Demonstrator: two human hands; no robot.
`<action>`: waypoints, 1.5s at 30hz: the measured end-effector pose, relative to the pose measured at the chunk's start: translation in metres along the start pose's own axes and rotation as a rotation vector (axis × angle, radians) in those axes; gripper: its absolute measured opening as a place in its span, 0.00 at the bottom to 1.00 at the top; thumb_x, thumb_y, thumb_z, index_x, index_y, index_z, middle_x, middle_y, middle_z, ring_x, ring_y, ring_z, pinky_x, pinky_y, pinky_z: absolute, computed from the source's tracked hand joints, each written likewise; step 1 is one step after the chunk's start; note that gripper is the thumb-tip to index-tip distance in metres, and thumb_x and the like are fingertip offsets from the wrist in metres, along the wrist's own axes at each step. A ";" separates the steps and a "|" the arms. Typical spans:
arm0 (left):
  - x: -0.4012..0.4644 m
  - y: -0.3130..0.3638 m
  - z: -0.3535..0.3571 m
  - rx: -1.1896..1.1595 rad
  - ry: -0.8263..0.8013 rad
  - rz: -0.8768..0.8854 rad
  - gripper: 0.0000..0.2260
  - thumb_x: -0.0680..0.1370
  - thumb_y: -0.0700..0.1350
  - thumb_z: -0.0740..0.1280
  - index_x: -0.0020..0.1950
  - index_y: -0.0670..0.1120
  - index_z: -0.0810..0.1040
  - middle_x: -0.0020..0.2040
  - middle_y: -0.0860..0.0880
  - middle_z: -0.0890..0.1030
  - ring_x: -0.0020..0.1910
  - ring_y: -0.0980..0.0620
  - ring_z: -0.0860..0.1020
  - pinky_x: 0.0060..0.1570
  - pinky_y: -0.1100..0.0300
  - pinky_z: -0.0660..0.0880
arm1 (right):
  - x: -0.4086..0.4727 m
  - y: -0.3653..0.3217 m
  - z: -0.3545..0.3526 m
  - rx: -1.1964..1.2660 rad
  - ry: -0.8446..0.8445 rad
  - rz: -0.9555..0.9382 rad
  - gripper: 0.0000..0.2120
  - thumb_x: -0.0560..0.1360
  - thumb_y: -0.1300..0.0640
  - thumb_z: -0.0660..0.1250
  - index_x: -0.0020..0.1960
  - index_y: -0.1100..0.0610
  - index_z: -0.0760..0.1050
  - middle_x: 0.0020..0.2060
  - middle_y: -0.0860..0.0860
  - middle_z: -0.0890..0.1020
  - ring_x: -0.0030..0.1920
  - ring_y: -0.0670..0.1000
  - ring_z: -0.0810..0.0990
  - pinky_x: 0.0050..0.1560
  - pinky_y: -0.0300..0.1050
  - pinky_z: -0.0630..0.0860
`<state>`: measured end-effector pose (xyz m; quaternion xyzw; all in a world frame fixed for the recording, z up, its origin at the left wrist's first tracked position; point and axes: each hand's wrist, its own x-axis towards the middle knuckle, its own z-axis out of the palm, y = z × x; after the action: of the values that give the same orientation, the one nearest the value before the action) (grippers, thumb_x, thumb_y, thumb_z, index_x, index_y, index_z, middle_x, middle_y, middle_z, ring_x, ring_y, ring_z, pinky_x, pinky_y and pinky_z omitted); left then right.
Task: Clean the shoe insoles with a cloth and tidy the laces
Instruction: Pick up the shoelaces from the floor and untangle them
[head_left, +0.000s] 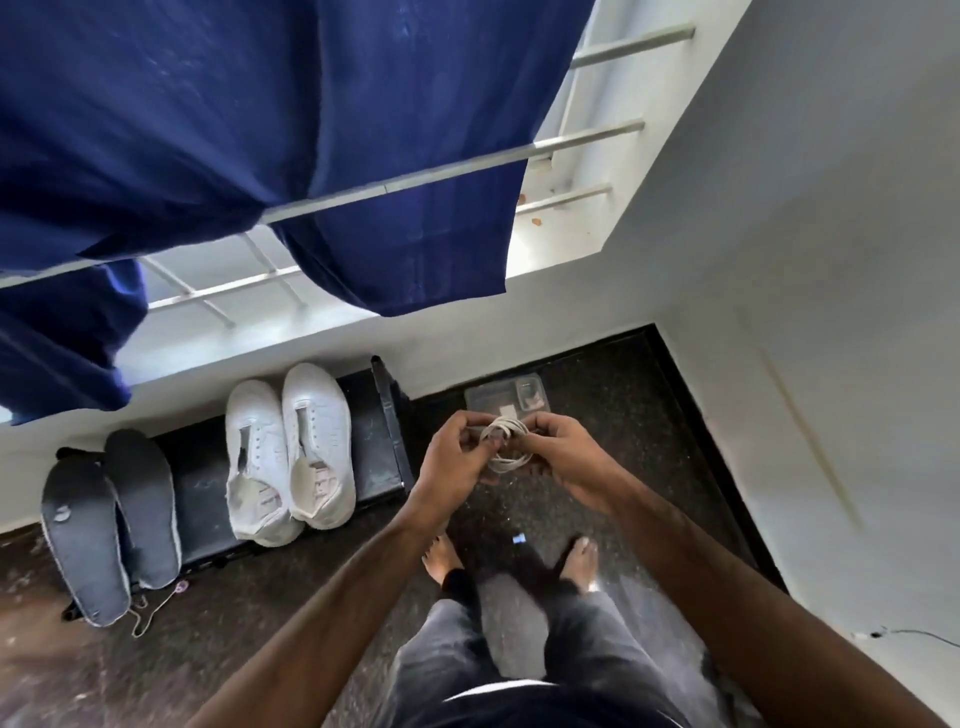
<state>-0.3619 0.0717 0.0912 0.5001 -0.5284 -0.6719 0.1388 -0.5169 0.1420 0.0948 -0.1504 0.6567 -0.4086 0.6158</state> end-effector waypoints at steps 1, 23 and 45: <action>0.009 -0.006 0.006 -0.001 0.013 -0.018 0.08 0.78 0.38 0.71 0.54 0.47 0.78 0.45 0.47 0.83 0.39 0.53 0.84 0.31 0.58 0.80 | 0.008 0.004 -0.007 0.046 -0.017 0.016 0.05 0.78 0.65 0.70 0.53 0.62 0.78 0.43 0.56 0.83 0.39 0.49 0.84 0.42 0.42 0.81; 0.363 -0.326 0.162 0.395 0.150 -0.256 0.05 0.80 0.41 0.65 0.52 0.50 0.78 0.49 0.48 0.81 0.44 0.50 0.79 0.43 0.54 0.78 | 0.422 0.276 -0.188 -0.202 0.025 -0.011 0.19 0.77 0.69 0.69 0.65 0.54 0.73 0.45 0.63 0.82 0.47 0.63 0.84 0.49 0.56 0.83; 0.549 -0.492 0.102 1.576 0.043 0.066 0.13 0.77 0.45 0.64 0.60 0.45 0.80 0.64 0.42 0.78 0.67 0.39 0.72 0.64 0.44 0.65 | 0.645 0.416 -0.126 -0.729 0.130 -0.365 0.20 0.73 0.61 0.66 0.64 0.56 0.80 0.55 0.59 0.84 0.57 0.59 0.83 0.57 0.45 0.75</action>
<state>-0.5304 -0.0638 -0.6209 0.4483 -0.8606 -0.0852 -0.2263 -0.6339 -0.0073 -0.6594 -0.4464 0.7585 -0.2606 0.3968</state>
